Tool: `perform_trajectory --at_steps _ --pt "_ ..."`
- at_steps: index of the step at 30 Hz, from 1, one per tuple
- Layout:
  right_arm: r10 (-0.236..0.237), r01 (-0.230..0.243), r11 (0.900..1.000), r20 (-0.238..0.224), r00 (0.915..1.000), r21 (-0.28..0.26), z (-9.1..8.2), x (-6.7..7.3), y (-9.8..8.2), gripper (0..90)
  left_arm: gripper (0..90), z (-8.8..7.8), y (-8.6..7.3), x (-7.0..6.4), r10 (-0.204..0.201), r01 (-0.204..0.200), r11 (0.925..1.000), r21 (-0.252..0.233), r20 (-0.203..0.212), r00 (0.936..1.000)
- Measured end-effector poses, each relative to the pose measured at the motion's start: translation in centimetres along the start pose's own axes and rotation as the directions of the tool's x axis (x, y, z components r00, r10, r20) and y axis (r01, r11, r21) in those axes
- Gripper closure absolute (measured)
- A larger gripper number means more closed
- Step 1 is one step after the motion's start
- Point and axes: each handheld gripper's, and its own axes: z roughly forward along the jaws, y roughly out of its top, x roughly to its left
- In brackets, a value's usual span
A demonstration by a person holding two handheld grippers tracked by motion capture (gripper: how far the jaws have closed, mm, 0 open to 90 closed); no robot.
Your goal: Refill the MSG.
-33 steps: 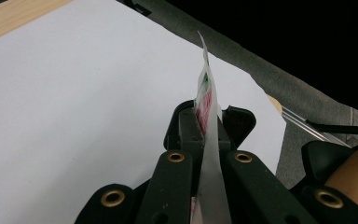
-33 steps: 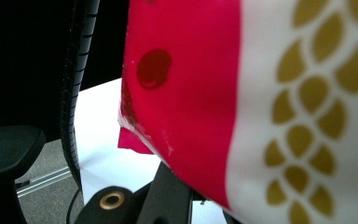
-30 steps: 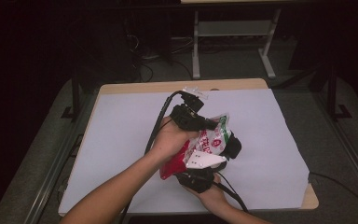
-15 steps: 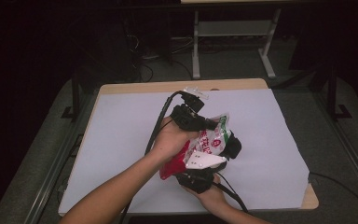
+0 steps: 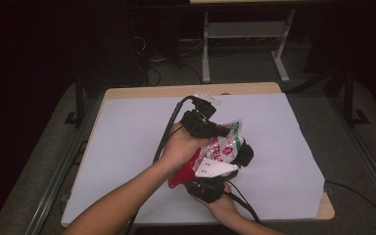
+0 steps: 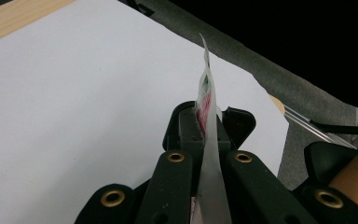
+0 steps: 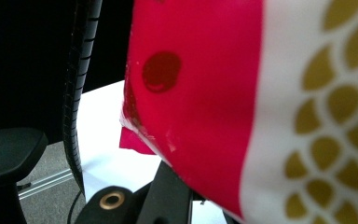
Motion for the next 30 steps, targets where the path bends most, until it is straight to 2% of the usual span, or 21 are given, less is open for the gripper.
perform_trajectory --at_steps 13,30 --pt "-0.002 0.002 1.0 0.001 1.0 -0.001 -0.04 -0.07 0.03 90.0 90.0 0.1 0.04 -0.01 -0.007 0.007 0.9999 -0.014 0.003 1.0" --pt "0.001 -0.001 1.0 -0.001 1.0 -0.005 -0.08 -0.09 0.04 90.0 90.0 0.36 0.09 -0.02 -0.002 0.002 1.0 -0.005 0.002 1.0"
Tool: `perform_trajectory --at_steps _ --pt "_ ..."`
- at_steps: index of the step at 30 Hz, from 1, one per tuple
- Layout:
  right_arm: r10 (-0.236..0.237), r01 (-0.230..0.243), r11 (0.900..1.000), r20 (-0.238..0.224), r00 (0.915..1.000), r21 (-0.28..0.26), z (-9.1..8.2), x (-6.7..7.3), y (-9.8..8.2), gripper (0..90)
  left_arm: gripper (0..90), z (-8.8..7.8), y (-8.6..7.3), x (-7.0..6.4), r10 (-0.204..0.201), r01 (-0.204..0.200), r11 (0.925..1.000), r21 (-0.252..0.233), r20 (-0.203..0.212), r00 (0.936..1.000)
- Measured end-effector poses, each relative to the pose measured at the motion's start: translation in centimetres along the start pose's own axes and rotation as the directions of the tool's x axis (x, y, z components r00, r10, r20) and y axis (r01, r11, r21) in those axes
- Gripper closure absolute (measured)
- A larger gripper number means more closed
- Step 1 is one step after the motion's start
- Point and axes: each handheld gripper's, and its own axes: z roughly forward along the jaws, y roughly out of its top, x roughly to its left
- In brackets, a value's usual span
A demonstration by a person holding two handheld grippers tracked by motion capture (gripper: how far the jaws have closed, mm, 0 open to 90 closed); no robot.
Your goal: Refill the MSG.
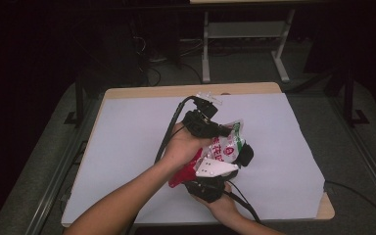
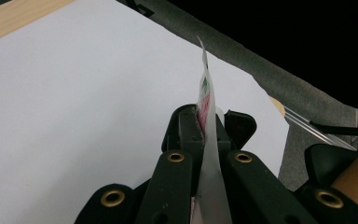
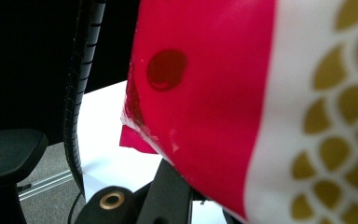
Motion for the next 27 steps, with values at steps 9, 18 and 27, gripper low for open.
perform_trajectory --at_steps 9,18,27 --pt "0.002 -0.002 1.0 0.001 1.0 -0.006 -0.08 -0.04 0.07 90.0 90.0 -0.04 0.08 -0.09 -0.002 0.002 0.9999 -0.013 -0.001 1.0" --pt "0.014 -0.014 1.0 -0.008 0.9999 -0.002 0.01 -0.03 -0.04 90.0 89.9 0.13 -0.12 0.03 -0.003 0.003 1.0 -0.009 -0.006 1.0" --pt "0.012 -0.012 1.0 -0.02 0.9997 -0.006 0.14 0.09 -0.05 90.0 89.9 0.07 -0.15 0.02 -0.013 0.013 0.9999 -0.001 -0.014 0.9998"
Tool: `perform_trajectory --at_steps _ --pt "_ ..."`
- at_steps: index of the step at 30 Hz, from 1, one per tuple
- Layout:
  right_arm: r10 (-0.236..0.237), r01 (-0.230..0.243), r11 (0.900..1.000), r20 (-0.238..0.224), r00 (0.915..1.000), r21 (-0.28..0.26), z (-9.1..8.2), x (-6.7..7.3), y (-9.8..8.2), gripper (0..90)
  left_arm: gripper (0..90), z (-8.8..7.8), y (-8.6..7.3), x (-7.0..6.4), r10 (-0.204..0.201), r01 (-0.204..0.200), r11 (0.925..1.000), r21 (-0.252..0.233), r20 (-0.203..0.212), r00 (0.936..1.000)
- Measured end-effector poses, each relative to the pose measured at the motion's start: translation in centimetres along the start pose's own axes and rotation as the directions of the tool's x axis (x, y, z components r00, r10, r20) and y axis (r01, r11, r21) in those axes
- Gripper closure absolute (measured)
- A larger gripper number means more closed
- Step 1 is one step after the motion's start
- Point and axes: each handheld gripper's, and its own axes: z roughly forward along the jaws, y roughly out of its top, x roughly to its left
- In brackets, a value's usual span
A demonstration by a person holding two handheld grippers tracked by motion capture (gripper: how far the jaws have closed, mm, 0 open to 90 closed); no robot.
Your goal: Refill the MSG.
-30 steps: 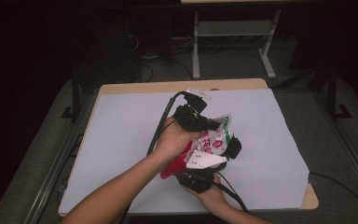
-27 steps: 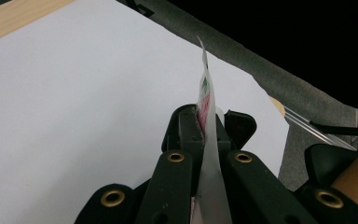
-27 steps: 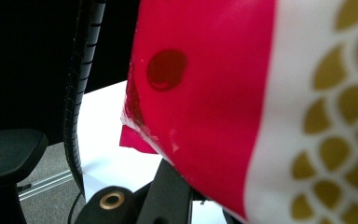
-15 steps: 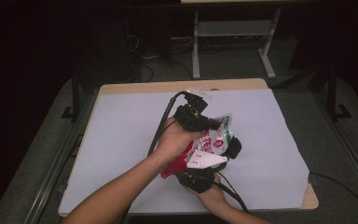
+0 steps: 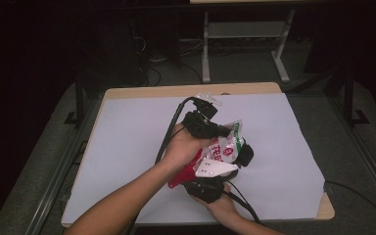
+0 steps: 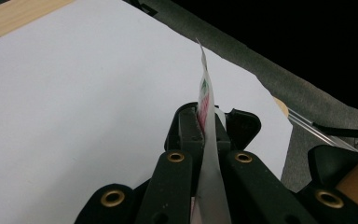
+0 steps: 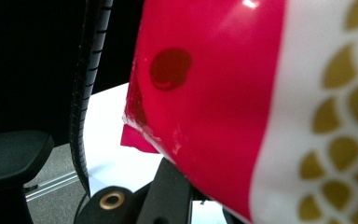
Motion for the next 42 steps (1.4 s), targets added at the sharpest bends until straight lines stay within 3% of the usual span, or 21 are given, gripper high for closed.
perform_trajectory --at_steps 42 --pt "0.003 -0.003 1.0 -0.021 0.9998 -0.025 -0.08 -0.03 0.27 90.0 89.9 0.53 0.24 -0.36 0.001 -0.001 1.0 0.007 -0.013 0.9999"
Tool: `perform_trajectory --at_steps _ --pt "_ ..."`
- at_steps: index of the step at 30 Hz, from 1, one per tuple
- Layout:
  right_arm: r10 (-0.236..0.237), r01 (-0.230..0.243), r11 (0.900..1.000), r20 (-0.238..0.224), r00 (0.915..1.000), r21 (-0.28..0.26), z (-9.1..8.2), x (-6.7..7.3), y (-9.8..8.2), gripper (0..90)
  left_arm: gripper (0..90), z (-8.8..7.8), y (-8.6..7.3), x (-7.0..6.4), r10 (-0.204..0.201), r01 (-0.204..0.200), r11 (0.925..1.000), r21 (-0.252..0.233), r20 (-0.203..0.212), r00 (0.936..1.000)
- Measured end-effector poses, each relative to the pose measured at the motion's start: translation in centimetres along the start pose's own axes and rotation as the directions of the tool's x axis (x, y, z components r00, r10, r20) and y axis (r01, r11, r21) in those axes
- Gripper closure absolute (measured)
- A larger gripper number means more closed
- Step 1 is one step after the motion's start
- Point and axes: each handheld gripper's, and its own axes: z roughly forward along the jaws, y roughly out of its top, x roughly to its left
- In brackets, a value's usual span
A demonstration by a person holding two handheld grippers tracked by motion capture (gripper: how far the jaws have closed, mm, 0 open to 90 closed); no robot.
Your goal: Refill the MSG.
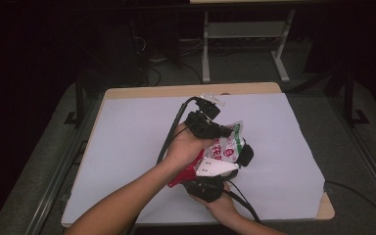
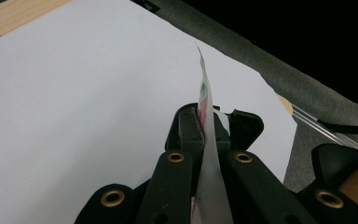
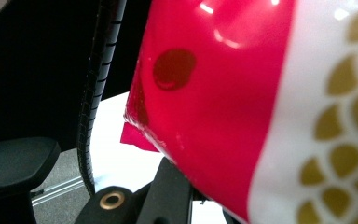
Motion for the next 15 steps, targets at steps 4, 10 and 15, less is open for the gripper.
perform_trajectory --at_steps 4,10,15 --pt "0.002 -0.002 1.0 0.001 1.0 -0.003 0.02 0.01 -0.01 90.0 89.9 0.02 0.0 0.03 0.004 -0.004 1.0 0.004 -0.001 1.0" --pt "-0.001 0.001 1.0 0.0 1.0 -0.005 -0.01 -0.01 0.02 90.0 89.9 0.1 0.02 -0.04 0.001 -0.001 1.0 0.002 0.0 1.0" --pt "-0.002 0.002 1.0 -0.001 1.0 -0.006 -0.02 0.0 0.02 90.0 89.9 0.16 0.02 -0.08 0.0 0.0 1.0 0.002 -0.001 1.0"
